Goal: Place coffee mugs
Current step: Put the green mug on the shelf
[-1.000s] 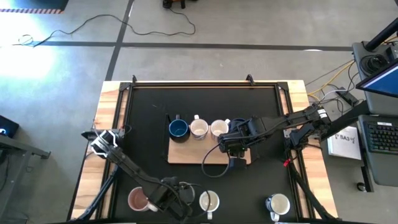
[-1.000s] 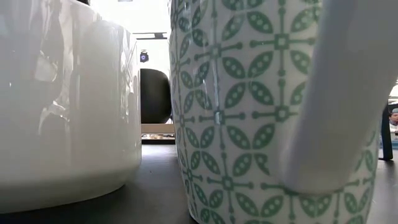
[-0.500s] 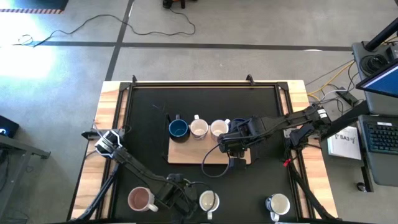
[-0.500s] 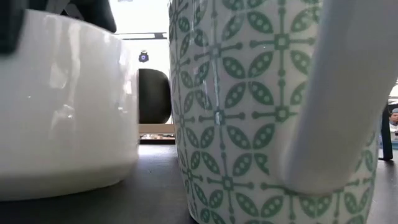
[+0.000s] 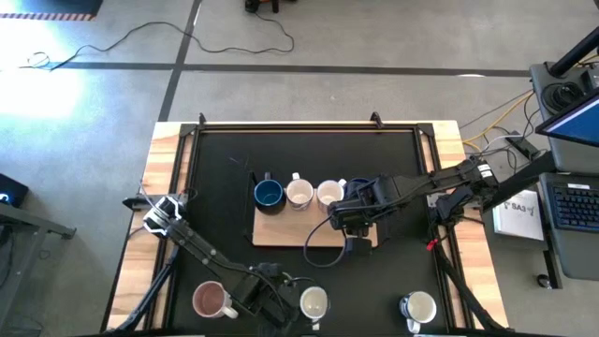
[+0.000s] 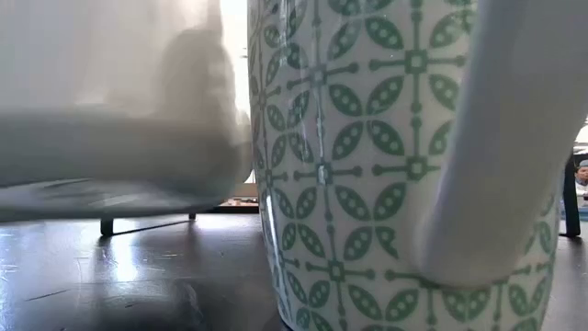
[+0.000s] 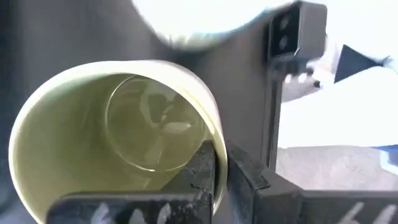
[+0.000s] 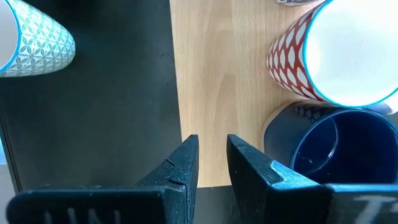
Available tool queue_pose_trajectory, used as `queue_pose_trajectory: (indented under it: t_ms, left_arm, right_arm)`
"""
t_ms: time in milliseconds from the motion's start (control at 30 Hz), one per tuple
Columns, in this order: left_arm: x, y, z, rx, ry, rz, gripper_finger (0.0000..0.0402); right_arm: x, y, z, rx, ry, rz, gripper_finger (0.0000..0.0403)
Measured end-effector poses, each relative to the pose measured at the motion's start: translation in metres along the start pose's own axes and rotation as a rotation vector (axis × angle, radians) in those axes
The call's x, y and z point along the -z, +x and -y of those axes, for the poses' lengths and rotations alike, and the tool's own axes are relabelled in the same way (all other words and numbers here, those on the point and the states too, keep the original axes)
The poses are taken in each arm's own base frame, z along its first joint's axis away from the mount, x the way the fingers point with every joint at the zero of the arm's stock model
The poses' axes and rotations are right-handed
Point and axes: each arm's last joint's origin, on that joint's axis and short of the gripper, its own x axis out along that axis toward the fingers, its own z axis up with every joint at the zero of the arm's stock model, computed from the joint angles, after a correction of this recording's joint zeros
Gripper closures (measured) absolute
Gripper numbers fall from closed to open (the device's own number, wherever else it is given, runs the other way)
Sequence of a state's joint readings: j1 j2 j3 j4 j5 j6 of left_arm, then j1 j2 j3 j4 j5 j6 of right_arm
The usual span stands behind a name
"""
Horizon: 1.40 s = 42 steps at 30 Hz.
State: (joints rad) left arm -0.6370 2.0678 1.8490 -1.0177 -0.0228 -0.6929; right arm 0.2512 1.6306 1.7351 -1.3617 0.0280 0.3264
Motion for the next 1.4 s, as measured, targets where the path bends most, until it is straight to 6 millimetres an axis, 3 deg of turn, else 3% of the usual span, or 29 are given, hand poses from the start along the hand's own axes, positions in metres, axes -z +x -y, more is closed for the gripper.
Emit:
queue_pose_trajectory:
  t_ms: [233,700,1100,1400]
  left_arm:
    - [-0.013,-0.005,-0.017,-0.072,0.097,0.024,0.04]
    - [-0.029,-0.01,-0.064,-0.176,0.272,-0.092,0.0401]
    - [-0.035,-0.035,-0.081,-0.214,0.331,-0.103,0.0401]
    - [-0.029,-0.035,-0.092,-0.253,0.363,-0.201,0.0397]
  right_arm:
    - [0.002,0.0,0.001,0.008,0.0,-0.023,0.0332]
    - [0.005,0.0,0.002,0.018,0.002,-0.053,0.0335]
    - [0.007,0.0,0.002,0.025,-0.013,-0.076,0.0335]
    - [0.007,0.0,0.002,0.024,-0.026,-0.075,0.0335]
